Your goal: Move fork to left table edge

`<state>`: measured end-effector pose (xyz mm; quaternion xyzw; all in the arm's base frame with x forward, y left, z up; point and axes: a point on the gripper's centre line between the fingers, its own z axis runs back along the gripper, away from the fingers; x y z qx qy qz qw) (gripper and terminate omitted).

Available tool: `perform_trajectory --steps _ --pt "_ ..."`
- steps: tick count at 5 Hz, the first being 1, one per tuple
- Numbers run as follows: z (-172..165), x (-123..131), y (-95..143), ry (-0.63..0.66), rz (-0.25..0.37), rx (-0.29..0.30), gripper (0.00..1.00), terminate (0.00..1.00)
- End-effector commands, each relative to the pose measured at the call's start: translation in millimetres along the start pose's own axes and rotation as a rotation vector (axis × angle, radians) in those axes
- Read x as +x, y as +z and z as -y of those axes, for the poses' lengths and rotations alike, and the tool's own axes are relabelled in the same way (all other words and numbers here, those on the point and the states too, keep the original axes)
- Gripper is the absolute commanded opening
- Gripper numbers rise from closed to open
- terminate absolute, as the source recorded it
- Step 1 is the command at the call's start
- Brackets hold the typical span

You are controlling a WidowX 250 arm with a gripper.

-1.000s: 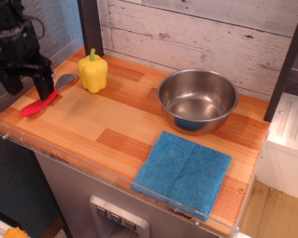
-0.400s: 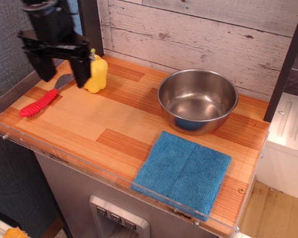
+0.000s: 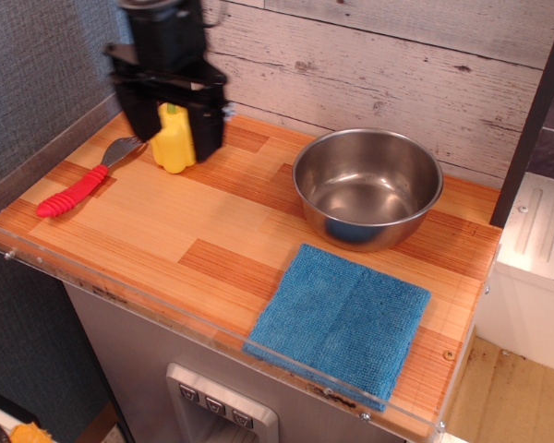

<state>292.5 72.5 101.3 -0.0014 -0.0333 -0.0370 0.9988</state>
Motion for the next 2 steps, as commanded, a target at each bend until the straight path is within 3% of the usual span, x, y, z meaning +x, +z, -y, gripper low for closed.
perform_trajectory --steps 1,2 --pt "5.0 2.4 11.6 -0.032 0.032 0.025 1.00 0.00" --pt "5.0 2.4 11.6 -0.032 0.032 0.025 1.00 1.00"
